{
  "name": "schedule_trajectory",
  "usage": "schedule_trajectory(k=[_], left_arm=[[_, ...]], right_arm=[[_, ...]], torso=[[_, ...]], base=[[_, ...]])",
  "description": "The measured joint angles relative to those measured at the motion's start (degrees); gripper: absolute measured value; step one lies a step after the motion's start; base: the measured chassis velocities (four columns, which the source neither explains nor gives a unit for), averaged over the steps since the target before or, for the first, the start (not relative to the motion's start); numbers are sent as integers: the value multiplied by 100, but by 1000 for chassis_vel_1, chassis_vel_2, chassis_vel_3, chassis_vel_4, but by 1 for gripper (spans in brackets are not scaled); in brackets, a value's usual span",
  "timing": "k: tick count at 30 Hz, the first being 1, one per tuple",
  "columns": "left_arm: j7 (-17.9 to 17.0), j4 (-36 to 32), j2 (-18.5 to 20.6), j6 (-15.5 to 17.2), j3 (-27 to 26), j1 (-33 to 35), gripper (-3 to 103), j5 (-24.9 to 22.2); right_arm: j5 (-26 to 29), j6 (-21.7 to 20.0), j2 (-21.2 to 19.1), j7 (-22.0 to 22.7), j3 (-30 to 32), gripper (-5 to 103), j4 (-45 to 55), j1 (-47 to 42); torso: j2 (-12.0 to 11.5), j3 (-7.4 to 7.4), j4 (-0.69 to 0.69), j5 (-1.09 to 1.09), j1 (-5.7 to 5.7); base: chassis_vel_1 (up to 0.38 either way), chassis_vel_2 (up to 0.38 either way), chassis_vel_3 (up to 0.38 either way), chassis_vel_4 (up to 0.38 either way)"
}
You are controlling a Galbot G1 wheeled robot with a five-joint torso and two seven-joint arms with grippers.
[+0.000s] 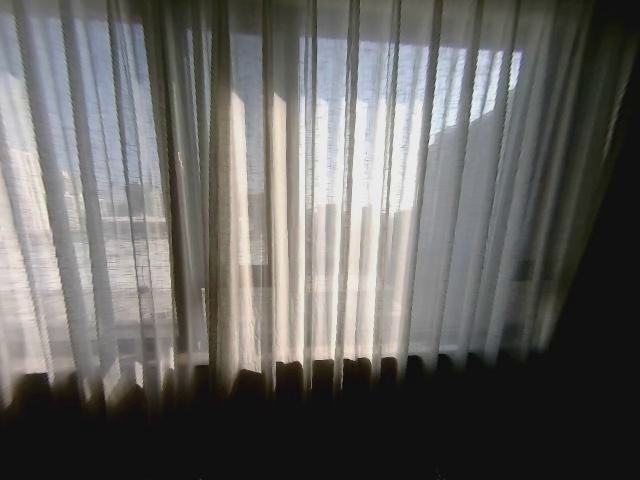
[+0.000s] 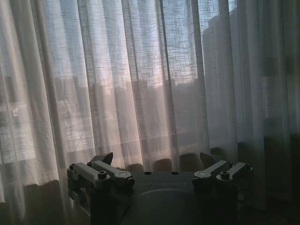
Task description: Open the curtains by pulling them apart, changing their state from closed to fully open.
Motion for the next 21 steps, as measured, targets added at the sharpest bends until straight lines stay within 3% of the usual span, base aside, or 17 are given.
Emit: schedule_trajectory(k=[21], left_arm=[[1,-71,-81,-84,-252,147,100,10]], right_arm=[[8,345,45,-266,147,100,-37,27]], torso=[[0,0,0,0,0]], base=[[0,0,0,0]])
